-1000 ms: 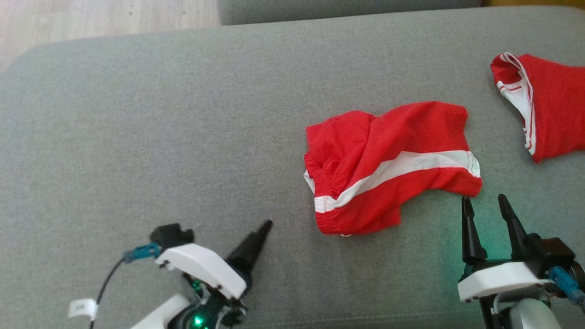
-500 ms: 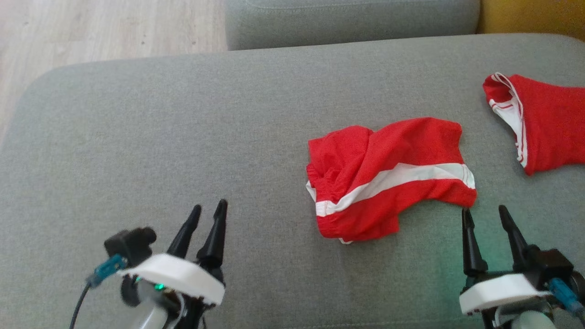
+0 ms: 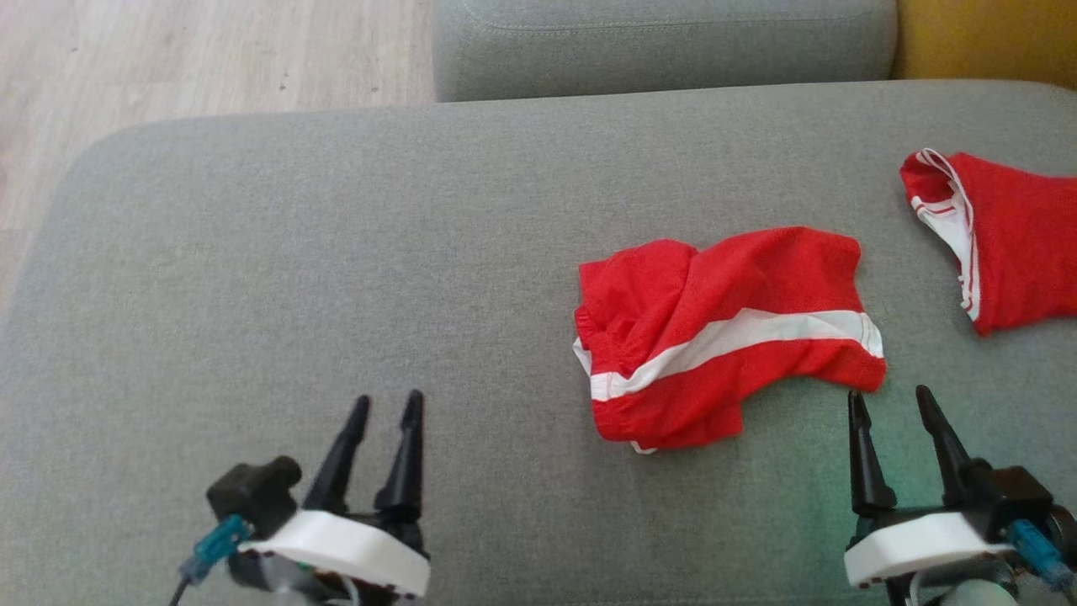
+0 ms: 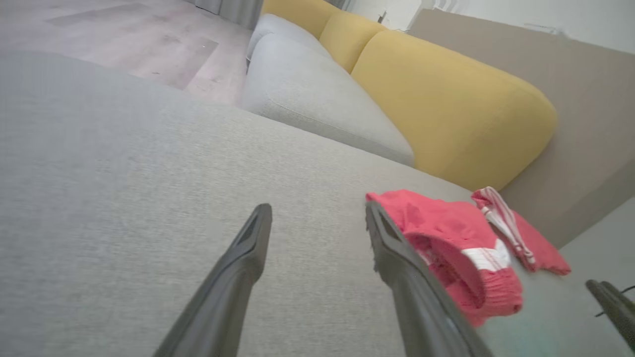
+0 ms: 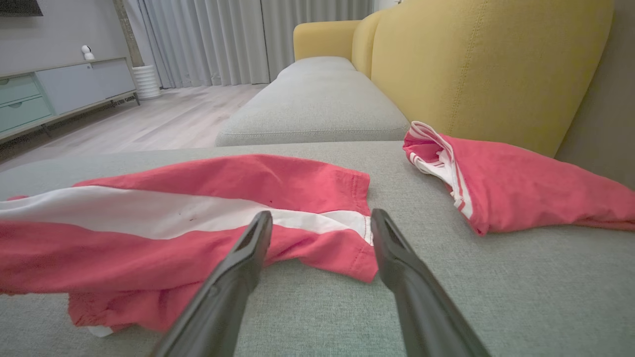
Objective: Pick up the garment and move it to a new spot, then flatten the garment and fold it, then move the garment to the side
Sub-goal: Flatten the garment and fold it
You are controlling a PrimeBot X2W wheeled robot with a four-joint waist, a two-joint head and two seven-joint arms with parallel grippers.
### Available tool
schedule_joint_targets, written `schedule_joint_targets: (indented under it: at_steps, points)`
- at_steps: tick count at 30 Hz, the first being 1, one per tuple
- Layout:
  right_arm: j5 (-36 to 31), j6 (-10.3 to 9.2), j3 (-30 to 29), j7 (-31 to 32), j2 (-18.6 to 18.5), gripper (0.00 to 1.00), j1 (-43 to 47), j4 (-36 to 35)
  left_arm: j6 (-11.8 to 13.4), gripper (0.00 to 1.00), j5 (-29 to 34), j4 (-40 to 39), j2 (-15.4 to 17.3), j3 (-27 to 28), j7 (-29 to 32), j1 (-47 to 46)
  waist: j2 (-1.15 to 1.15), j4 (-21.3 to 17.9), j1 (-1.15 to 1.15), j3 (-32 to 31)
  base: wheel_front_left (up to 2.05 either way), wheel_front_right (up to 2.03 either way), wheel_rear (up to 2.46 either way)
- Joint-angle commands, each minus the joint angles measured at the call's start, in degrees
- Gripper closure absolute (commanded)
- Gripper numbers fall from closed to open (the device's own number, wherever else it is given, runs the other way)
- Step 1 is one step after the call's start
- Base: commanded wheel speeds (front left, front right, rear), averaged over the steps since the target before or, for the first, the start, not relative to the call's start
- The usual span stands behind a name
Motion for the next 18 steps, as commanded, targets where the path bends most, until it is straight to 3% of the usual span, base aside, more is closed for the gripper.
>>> schedule_joint_targets:
  at_steps: [1, 4, 8, 12, 18]
  points:
    - [-0.48, -0.04, 1.65, -0.62, -0.43, 0.00, -1.63, -1.71, -0.55, 0.00, -0.74, -1.32, -0.35, 1.62, -0.69, -2.78, 0.00, -0.17, 0.00, 0.07, 0.00, 0.00, 0.00]
    - [-0.39, -0.04, 1.91, -0.62, -0.43, 0.00, -1.77, -1.73, -2.85, 0.00, -5.66, -1.06, -2.59, -0.08, 1.09, -4.36, 0.00, -0.85, 0.00, 0.24, 0.00, 0.00, 0.00]
    - [-0.10, -0.04, 2.19, -0.62, -0.43, 0.00, -2.25, -1.73, -3.75, 0.00, -13.87, -0.95, -3.86, -3.40, 6.23, -6.96, 0.00, -2.13, 0.00, 1.08, 0.00, 0.00, 0.00]
    - [0.35, -0.04, 2.80, -0.62, -0.43, 0.00, -2.83, -1.65, -2.22, 0.00, -23.63, 0.03, -4.06, -7.00, 11.13, -9.65, 0.00, -3.81, 0.00, 2.01, 0.00, 0.00, 0.00]
    - [0.99, -0.04, 2.87, -0.62, -0.43, 0.00, -3.68, -1.68, 1.13, 0.00, -33.47, 2.58, -4.09, -9.64, 14.77, -13.31, 0.00, -6.67, 0.00, 3.65, 0.00, 0.00, 0.00]
